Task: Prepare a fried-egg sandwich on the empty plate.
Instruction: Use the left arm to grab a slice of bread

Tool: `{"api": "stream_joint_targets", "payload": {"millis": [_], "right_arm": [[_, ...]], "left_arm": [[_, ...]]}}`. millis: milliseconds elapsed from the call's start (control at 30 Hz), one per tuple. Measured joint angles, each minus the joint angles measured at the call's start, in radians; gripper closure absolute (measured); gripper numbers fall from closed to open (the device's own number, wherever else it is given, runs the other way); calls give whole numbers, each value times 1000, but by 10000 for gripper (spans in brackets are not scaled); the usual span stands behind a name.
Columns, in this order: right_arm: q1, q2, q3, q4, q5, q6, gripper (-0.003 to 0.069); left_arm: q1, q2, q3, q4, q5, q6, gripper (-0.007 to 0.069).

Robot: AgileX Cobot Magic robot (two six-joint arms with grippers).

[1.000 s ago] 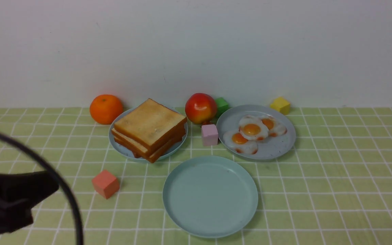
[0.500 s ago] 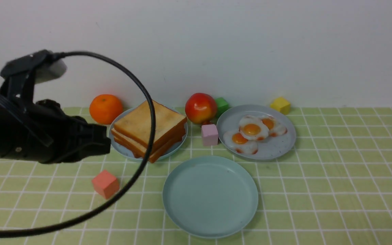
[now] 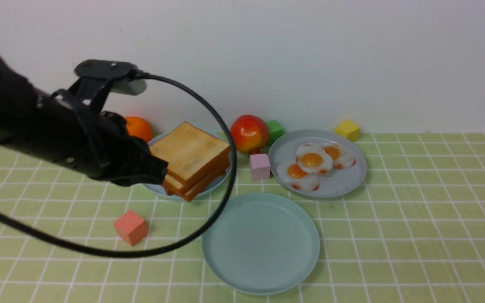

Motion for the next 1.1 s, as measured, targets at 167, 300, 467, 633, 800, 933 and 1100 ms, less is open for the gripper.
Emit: {"api": "stream_joint_targets", "payload": {"millis": [167, 300, 467, 633, 800, 933, 1100], "right_arm": [[20, 307, -385, -103, 405, -168, 669], [82, 436, -523, -116, 527, -184, 664], [149, 469, -544, -142, 528, -190, 659], [159, 469, -545, -147, 524, -192, 657], [159, 469, -545, -162, 523, -192, 655], [159, 469, -545, -166, 522, -192, 653], [159, 469, -545, -166, 522, -212, 651]], "left_arm": [[-148, 175, -245, 270, 109, -290, 622], [-172, 319, -425, 388, 220, -449, 622], [-171, 488, -596, 487, 303, -487, 604], [-171, 584, -685, 512, 303, -493, 498], [-169, 617, -697, 562, 269, -493, 344], [-169, 652, -697, 611, 220, -493, 230], [-169, 703, -697, 633, 184, -493, 170]]}}
